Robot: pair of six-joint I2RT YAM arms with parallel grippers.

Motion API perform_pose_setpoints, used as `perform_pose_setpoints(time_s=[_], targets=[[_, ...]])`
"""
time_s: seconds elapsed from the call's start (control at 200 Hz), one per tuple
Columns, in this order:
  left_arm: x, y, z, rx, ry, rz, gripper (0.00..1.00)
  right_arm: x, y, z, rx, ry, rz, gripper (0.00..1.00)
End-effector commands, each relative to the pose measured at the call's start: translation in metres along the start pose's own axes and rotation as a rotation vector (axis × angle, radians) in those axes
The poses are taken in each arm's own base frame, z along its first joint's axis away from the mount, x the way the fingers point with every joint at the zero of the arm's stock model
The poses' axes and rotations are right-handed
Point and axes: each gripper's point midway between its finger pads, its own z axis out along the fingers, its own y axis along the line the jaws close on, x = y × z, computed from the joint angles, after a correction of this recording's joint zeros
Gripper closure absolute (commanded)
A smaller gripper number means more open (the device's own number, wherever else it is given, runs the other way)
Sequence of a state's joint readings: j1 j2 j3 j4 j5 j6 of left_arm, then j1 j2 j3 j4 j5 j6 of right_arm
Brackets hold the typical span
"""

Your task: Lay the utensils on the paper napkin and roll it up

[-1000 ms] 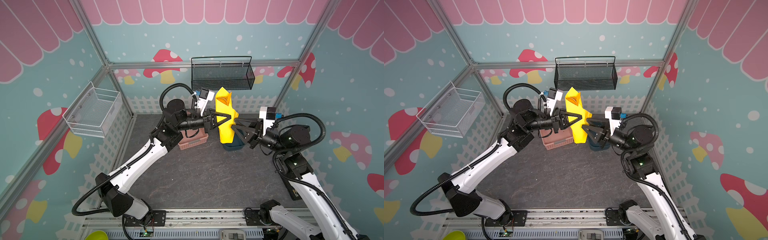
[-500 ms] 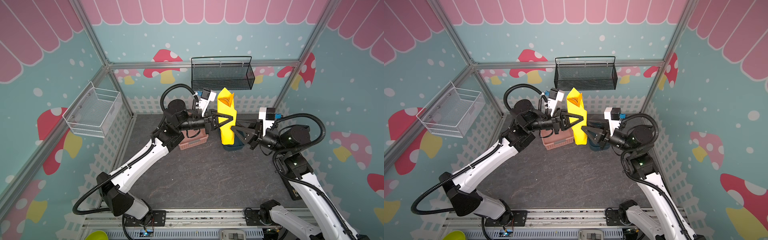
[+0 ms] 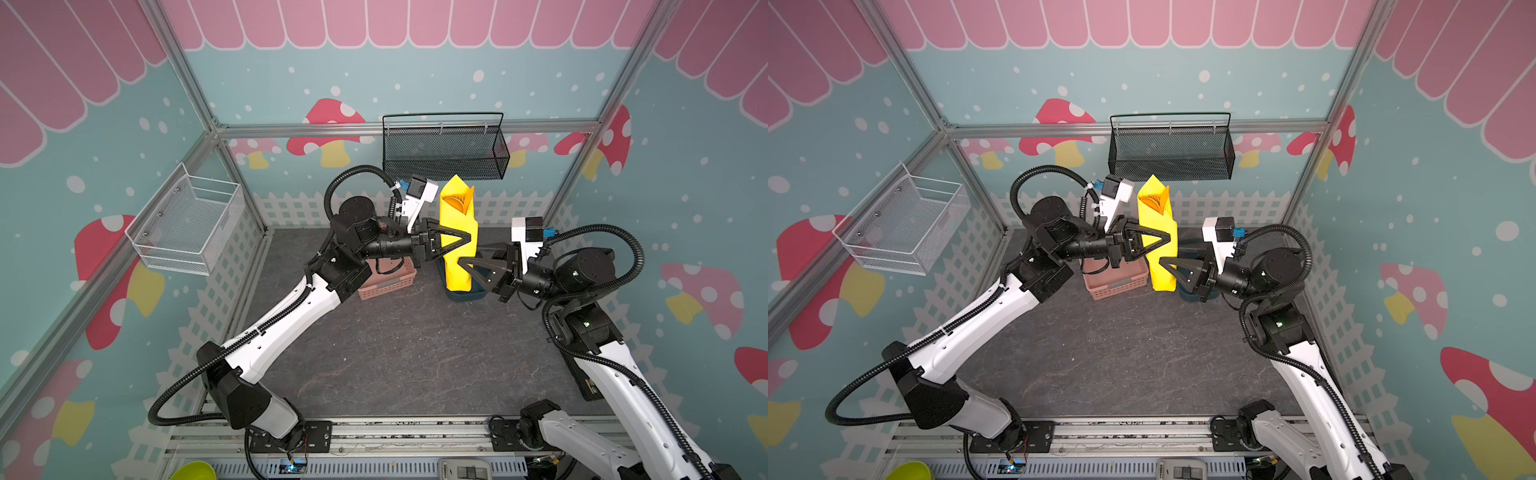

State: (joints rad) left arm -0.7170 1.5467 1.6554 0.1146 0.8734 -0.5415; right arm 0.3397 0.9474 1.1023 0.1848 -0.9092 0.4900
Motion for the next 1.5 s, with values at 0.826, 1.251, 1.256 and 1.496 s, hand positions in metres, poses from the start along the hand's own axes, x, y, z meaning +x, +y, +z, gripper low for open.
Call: perform_pose_setpoints(time_s=[0.826, 1.251, 1.256, 1.496], targets=[[-0.005, -0.004, 0.002, -0.037, -0.001, 0.047, 0.81, -0.003, 0.017, -0.001, -0.094, -0.008, -0.032, 0.94], [-0.007, -0.002, -0.011, -0.105, -0.02, 0.068, 0.73, -0.006, 0.016, -0.004, -0.052, -0.022, -0.056, 0.97], [-0.007, -0.002, -0.011, -0.105, -0.02, 0.068, 0.73, -0.007, 0.016, -0.005, -0.051, -0.022, -0.057, 0.97], [-0.007, -0.006, -0.01, -0.073, -0.019, 0.067, 0.85, -0.007, 0.016, -0.005, -0.048, -0.022, -0.06, 0.94]])
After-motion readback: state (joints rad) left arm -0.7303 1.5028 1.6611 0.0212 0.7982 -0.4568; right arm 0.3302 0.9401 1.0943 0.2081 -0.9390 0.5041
